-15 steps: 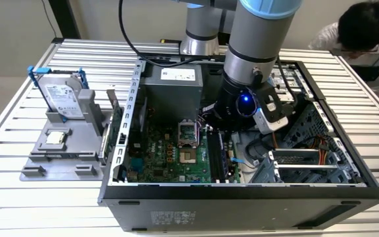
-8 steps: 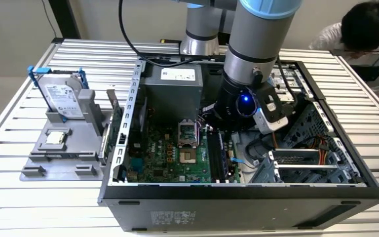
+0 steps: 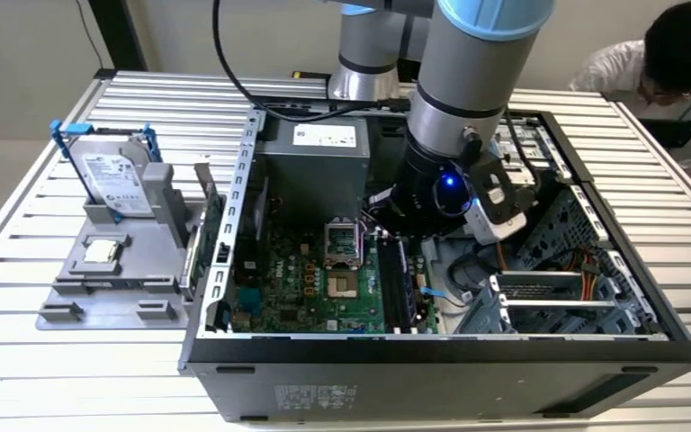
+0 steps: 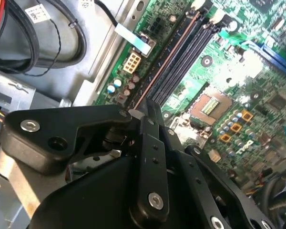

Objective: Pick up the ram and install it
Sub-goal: 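Insert the ram into the slot, then press down the ram until it locks into place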

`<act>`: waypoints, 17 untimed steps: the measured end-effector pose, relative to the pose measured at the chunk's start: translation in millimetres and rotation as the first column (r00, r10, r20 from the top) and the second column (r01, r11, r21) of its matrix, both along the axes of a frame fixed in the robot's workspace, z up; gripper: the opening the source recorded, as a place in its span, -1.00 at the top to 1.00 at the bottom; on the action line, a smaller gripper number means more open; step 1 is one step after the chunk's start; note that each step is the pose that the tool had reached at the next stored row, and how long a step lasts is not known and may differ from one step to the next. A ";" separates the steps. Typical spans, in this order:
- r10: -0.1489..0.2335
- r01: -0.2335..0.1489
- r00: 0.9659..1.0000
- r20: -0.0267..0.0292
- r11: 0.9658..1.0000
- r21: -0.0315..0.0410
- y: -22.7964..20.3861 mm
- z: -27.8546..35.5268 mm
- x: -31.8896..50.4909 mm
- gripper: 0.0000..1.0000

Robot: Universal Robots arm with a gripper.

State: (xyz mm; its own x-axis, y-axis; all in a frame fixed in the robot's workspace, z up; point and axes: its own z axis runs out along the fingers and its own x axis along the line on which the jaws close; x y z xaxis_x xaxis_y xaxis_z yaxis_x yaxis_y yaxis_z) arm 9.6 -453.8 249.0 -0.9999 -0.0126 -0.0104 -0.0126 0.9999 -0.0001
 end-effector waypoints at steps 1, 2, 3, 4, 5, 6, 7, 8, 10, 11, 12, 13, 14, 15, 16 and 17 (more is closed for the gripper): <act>0.015 -0.015 1.000 0.000 1.000 0.000 0.0 0.0 0.0 1.00; 0.032 -0.032 0.999 0.000 0.999 0.000 0.0 0.0 0.0 1.00; 0.050 -0.050 0.999 0.000 0.999 0.000 0.0 0.0 0.0 1.00; 0.066 -0.066 0.998 0.000 0.998 0.000 0.1 -0.1 0.0 1.00; 0.079 -0.079 0.997 0.000 0.997 0.000 0.1 -0.1 0.0 1.00; 0.087 -0.087 0.996 0.000 0.996 0.002 0.0 0.0 -0.1 1.00; 0.092 -0.092 0.996 0.001 0.996 0.008 0.0 0.0 -0.1 1.00; 0.096 -0.096 0.995 0.001 0.995 0.010 0.1 0.0 -0.1 1.00; 0.120 -0.120 0.993 0.001 0.993 0.010 0.1 -0.1 0.0 1.00; 0.138 -0.138 0.990 0.001 0.990 0.010 0.1 -0.1 0.0 1.00; 0.154 -0.154 0.988 0.001 0.988 0.010 0.1 -0.1 0.0 1.00; 0.167 -0.167 0.986 0.001 0.986 0.010 0.0 0.0 0.0 1.00; 0.182 -0.182 0.983 0.001 0.983 0.010 0.0 0.0 0.0 1.00; 0.199 -0.199 0.980 0.001 0.980 0.010 0.0 0.0 0.0 1.00; 0.207 -0.207 0.978 0.001 0.978 0.010 0.0 -0.1 0.0 1.00; 0.214 -0.214 0.977 0.001 0.977 0.010 0.0 -0.1 0.0 1.00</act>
State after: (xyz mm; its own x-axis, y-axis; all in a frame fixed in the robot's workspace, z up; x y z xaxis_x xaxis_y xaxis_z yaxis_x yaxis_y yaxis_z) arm 9.6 -453.8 248.9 -0.9739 -0.2265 -0.0118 -0.2266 0.9739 0.0095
